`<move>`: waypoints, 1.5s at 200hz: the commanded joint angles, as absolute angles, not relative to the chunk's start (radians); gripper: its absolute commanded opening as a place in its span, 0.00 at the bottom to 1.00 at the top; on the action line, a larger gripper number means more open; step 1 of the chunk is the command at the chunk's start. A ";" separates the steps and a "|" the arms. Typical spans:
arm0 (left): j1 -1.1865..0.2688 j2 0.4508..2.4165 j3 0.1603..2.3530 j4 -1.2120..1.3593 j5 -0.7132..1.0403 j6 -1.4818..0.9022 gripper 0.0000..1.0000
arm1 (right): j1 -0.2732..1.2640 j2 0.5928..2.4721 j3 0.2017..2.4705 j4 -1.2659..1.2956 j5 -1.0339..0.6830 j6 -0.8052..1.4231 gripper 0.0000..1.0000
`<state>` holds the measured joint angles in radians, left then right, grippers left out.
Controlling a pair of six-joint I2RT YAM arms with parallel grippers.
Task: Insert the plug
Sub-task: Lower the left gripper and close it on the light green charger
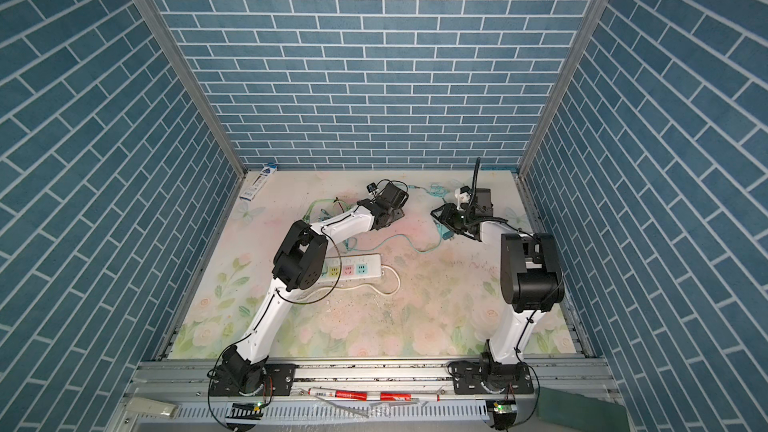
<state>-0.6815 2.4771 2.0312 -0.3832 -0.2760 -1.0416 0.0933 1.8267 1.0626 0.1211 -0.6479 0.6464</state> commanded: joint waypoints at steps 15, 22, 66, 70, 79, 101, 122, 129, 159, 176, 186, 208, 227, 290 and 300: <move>-0.670 2.478 2.047 -0.427 -0.314 -1.039 0.61 | 0.091 1.789 1.033 0.149 -0.669 0.626 0.46; -0.669 2.488 2.061 -0.436 -0.316 -1.037 0.62 | 0.091 1.789 1.033 0.151 -0.670 0.626 0.46; -0.666 2.513 2.114 -0.439 -0.336 -1.015 0.70 | 0.092 1.792 1.033 0.160 -0.680 0.629 0.46; -0.666 2.520 2.124 -0.444 -0.337 -1.012 0.69 | 0.091 1.792 1.033 0.160 -0.681 0.629 0.46; -0.666 2.534 2.158 -0.462 -0.339 -1.003 0.70 | 0.092 1.790 1.033 0.162 -0.681 0.630 0.45; -0.666 2.585 2.241 -0.507 -0.326 -0.994 0.69 | 0.092 1.787 1.031 0.161 -0.684 0.630 0.45; -0.666 2.615 2.290 -0.533 -0.307 -0.994 0.69 | 0.092 1.784 1.029 0.162 -0.684 0.629 0.45; -0.666 2.615 2.290 -0.534 -0.305 -0.995 0.69 | 0.091 1.784 1.029 0.163 -0.684 0.629 0.45; -0.667 2.605 2.268 -0.534 -0.309 -1.000 0.69 | 0.092 1.788 1.030 0.169 -0.687 0.634 0.45; -0.667 2.593 2.247 -0.520 -0.323 -1.000 0.69 | 0.092 1.790 1.027 0.176 -0.692 0.639 0.45; -0.664 2.589 2.243 -0.518 -0.330 -1.000 0.69 | 0.091 1.789 1.025 0.177 -0.693 0.640 0.45; -0.658 2.595 2.244 -0.518 -0.327 -1.003 0.68 | 0.092 1.784 1.023 0.177 -0.695 0.640 0.45; -0.651 2.598 2.245 -0.518 -0.321 -1.010 0.66 | 0.091 1.783 1.021 0.176 -0.694 0.640 0.45; -0.639 2.602 2.235 -0.504 -0.298 -1.025 0.60 | 0.092 1.778 1.019 0.176 -0.695 0.640 0.45; -0.638 2.602 2.235 -0.502 -0.295 -1.025 0.59 | 0.091 1.776 1.017 0.176 -0.694 0.640 0.45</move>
